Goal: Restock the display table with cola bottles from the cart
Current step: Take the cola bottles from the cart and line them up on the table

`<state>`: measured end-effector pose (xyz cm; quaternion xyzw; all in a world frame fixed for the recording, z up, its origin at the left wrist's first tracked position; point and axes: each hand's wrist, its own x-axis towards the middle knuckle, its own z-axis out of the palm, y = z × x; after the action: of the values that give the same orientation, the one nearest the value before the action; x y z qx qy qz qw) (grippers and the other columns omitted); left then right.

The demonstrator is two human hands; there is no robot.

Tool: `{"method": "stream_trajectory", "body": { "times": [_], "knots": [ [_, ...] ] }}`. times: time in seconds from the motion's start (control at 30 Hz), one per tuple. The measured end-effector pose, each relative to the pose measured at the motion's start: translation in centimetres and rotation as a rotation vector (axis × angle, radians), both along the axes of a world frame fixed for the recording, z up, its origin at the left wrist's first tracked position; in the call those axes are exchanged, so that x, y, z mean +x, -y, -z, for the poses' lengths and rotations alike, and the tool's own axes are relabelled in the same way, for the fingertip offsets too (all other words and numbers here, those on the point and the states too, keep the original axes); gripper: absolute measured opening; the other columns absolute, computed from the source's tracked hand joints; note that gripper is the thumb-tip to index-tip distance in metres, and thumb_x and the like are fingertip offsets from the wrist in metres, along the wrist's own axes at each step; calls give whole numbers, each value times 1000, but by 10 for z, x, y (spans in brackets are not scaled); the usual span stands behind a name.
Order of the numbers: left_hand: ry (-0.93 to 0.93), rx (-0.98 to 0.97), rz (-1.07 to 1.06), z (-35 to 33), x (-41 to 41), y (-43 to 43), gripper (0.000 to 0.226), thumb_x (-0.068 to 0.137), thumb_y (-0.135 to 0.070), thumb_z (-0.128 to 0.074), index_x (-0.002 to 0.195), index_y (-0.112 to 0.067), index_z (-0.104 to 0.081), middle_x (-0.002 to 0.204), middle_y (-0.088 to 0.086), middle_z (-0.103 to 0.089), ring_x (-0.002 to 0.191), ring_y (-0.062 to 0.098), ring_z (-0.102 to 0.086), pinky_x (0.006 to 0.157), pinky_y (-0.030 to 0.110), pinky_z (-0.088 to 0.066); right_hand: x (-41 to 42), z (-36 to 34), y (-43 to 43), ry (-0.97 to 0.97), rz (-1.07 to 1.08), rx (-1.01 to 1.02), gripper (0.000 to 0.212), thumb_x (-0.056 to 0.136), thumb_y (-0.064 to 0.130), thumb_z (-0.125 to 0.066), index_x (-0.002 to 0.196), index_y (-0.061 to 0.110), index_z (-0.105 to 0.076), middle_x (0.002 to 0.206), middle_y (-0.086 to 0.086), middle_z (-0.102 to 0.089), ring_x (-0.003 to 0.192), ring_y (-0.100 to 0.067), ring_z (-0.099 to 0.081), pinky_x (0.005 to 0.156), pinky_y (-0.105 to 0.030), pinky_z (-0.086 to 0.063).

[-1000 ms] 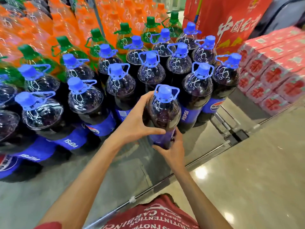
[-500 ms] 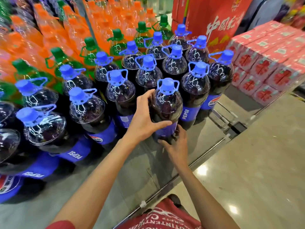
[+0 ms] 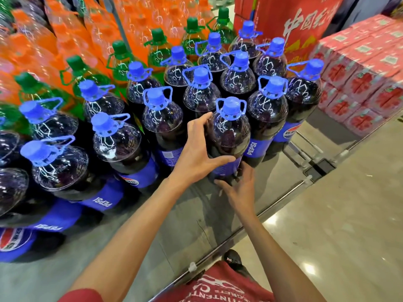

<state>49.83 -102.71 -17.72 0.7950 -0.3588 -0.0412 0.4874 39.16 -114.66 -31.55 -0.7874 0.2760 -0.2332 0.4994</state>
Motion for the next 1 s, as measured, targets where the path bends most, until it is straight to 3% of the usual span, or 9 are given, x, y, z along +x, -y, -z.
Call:
{"method": "stream_trajectory", "body": {
  "times": [0.2, 0.33, 0.4, 0.57, 0.7, 0.77, 0.83, 0.93, 1.0],
  "knots": [
    [42, -9, -1, 2, 0, 1, 114, 64, -29, -96, 152, -7, -26, 140, 2, -29, 140, 15, -32, 118, 16, -24, -5, -10, -4, -15, 21, -26, 90, 66, 19, -95, 141, 5, -48, 129, -4, -45, 114, 26, -39, 93, 1, -35],
    [45, -30, 1, 1, -1, 0, 113, 64, -27, -96, 152, -8, -28, 138, -1, -29, 140, 21, -34, 120, 32, -30, -6, -17, -8, -67, -4, -10, 94, 69, 34, -92, 146, 19, -40, 141, -1, -43, 129, -13, -48, 107, -34, -46],
    [39, -41, 3, 2, -3, 0, 111, 66, -27, -95, 152, -8, -27, 139, 1, -29, 140, 19, -33, 120, 25, -28, -5, -20, -9, -102, -12, -17, 96, 70, 34, -92, 148, 20, -38, 144, -2, -41, 133, -20, -47, 110, -38, -45],
    [25, -46, -26, 1, -11, -1, 111, 68, -25, -94, 154, -8, -25, 141, 9, -32, 139, 16, -32, 110, 2, -18, -7, -37, -13, -237, -45, -34, 94, 78, 32, -87, 154, 18, -34, 149, -7, -40, 133, -21, -46, 105, -28, -40],
    [-9, -20, -61, -5, -20, -3, 109, 69, -25, -93, 154, -9, -27, 143, 11, -34, 128, 0, -29, 102, -4, -18, -9, -55, -8, -388, -104, -99, 80, 81, 34, -78, 150, 20, -40, 145, -10, -50, 130, -27, -51, 105, -39, -46],
    [-27, 37, -56, -12, -22, -7, 106, 71, -24, -91, 154, -12, -25, 143, 10, -35, 125, 2, -34, 100, 5, -24, -11, -53, 2, -452, -133, -108, 82, 73, 42, -73, 146, 22, -44, 140, -8, -56, 127, -27, -55, 103, -45, -49],
    [-22, 126, -41, -23, -23, -13, 103, 76, -23, -88, 156, -15, -22, 143, 10, -36, 128, 15, -42, 97, 16, -30, -18, -52, 11, -521, -170, -114, 84, 72, 45, -73, 146, 22, -44, 136, -9, -61, 120, -27, -60, 100, -45, -52],
    [25, 249, -24, -30, -27, -26, 89, 86, -19, -77, 156, -13, -22, 141, 14, -40, 115, 30, -57, 88, 27, -37, -44, -90, 3, -580, -218, -143, 72, 87, 32, -77, 147, 12, -44, 137, -11, -61, 123, -28, -59, 99, -34, -48],
    [77, 352, -23, -31, -32, -34, 73, 90, -20, -70, 149, -11, -29, 134, 16, -43, 113, 38, -56, 86, 37, -42, -62, -100, 4, -633, -234, -179, 61, 93, 24, -72, 145, 8, -46, 140, -14, -58, 128, -29, -55, 98, -32, -44]
  ]
}}
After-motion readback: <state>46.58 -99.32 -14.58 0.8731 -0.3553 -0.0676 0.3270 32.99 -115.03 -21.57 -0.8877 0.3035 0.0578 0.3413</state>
